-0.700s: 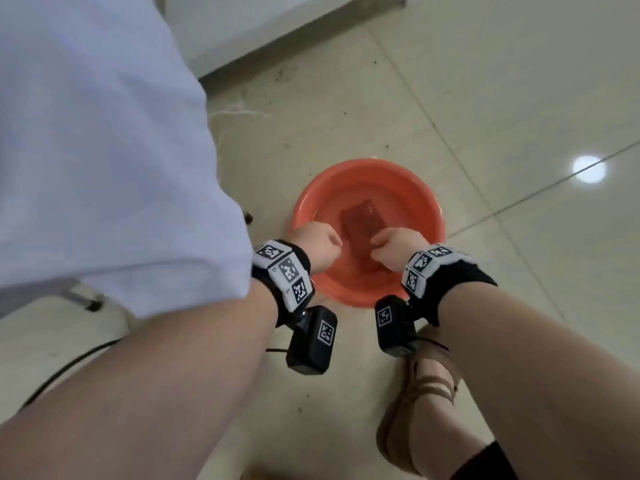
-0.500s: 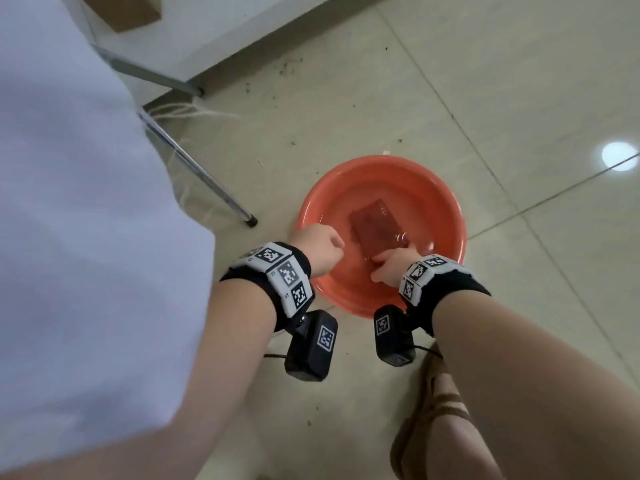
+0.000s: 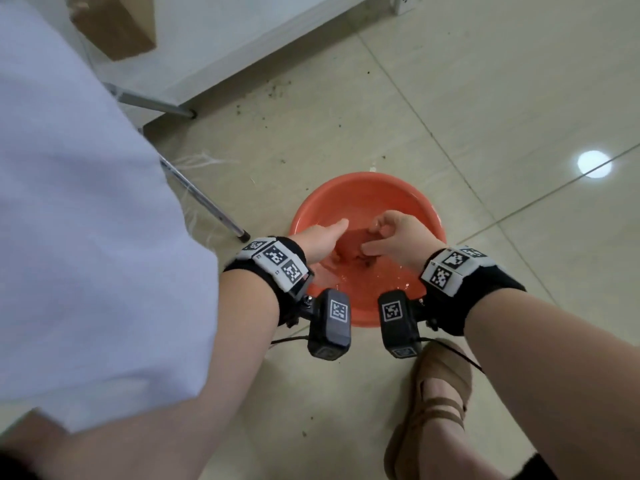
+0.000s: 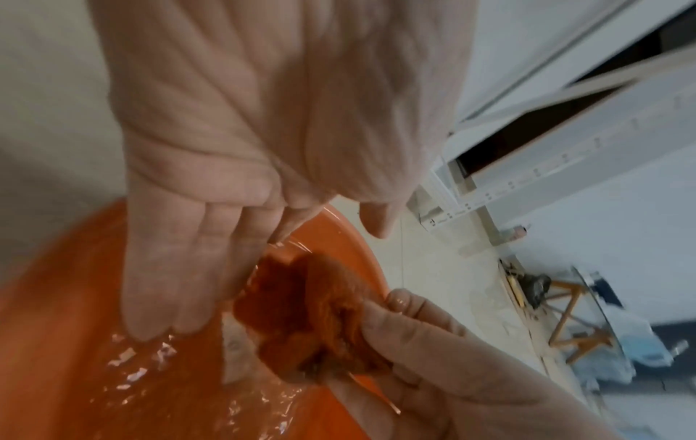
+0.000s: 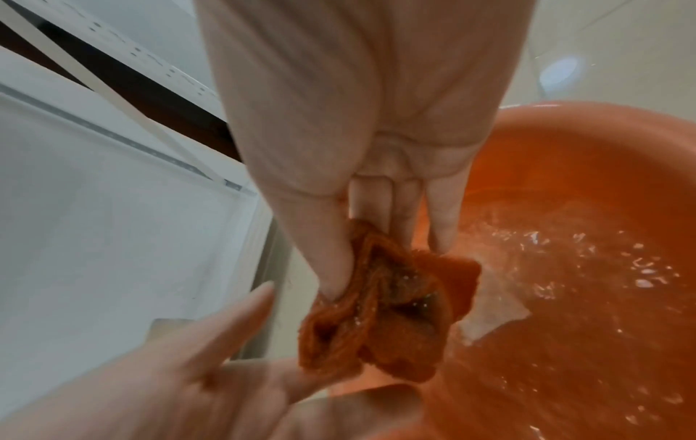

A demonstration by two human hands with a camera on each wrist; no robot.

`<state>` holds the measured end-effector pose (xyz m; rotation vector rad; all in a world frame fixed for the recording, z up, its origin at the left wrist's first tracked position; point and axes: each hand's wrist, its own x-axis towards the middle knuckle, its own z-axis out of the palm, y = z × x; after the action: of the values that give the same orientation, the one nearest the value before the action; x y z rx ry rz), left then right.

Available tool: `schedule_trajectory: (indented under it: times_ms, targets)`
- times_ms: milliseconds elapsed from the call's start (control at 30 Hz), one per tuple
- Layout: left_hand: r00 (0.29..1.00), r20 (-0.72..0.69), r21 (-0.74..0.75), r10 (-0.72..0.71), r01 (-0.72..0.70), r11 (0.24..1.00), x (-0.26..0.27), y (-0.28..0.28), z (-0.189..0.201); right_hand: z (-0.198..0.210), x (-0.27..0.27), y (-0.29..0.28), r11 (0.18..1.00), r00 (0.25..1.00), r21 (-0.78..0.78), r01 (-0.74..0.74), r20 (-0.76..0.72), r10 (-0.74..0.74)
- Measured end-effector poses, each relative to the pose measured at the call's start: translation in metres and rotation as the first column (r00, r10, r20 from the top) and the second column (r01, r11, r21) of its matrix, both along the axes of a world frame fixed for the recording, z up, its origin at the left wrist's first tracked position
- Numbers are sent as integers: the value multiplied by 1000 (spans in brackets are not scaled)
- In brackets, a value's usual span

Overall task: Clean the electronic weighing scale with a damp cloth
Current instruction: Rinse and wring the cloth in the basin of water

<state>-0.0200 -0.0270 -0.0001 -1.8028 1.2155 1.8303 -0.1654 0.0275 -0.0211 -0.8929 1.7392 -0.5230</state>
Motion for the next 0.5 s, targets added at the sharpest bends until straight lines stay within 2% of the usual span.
schedule_trajectory:
  times_ms: [33, 100, 200, 267, 367, 500]
  targets:
    - [994, -54, 39, 95, -93, 995, -3, 1, 6, 7, 1, -2, 1000, 999, -22, -5, 40, 5]
    - [936, -165, 146, 312, -290, 946, -8, 0, 13, 20, 2, -6, 999, 986, -39, -14, 164, 20]
    - [841, -251, 158, 480, -454, 877, -11, -4, 20, 31, 1, -10, 997, 956, -65, -51, 286, 67]
    - [810, -292, 156, 508, -484, 861, -10, -10, 24, 32, -5, -13, 995, 954, -101, 9, 298, 21]
    - [812, -318, 173, 490, -459, 872, -8, -16, 28, 29, -10, -15, 982, 961, -120, 145, 255, -111]
    - [850, -414, 214, 325, -256, 943, -10, -16, 40, 28, -3, -19, 979, 892, -87, 186, 433, -131]
